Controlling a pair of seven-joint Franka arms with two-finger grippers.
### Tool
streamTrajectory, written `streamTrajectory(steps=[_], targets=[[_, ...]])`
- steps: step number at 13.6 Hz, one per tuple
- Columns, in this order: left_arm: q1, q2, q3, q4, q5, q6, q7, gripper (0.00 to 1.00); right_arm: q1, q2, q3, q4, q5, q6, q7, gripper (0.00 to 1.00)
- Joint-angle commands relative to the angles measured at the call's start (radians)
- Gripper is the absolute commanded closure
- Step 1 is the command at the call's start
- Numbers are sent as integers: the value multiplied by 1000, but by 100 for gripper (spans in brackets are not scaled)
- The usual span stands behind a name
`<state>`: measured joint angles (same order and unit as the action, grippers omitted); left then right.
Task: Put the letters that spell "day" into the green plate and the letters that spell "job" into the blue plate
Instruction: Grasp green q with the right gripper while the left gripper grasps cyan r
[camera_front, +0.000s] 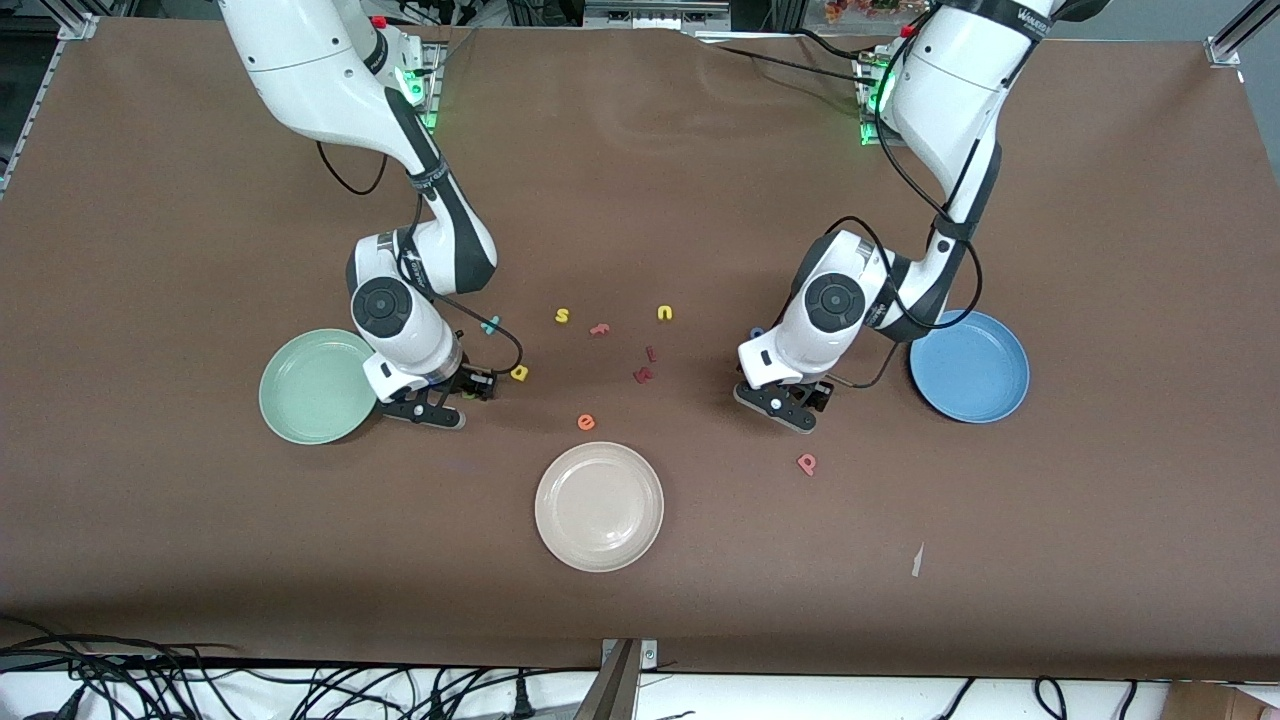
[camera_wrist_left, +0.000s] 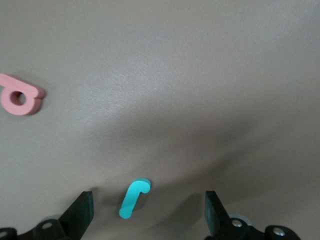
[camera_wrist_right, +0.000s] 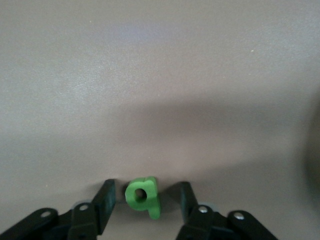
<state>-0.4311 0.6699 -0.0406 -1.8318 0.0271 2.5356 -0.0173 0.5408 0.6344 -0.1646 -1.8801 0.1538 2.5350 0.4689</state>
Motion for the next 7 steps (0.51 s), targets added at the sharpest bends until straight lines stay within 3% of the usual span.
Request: streamTrajectory(steps=[1, 4, 7], targets=[[-12, 13, 16, 9, 25, 2, -3, 3, -8, 30, 8, 30, 10, -5, -16, 63], [-12, 11, 18, 8, 25, -4, 2, 17, -7, 30, 8, 30, 10, -7, -15, 85], [-9, 8, 28, 8, 27, -9, 2, 38, -12, 16, 4, 87, 21, -125, -16, 88]])
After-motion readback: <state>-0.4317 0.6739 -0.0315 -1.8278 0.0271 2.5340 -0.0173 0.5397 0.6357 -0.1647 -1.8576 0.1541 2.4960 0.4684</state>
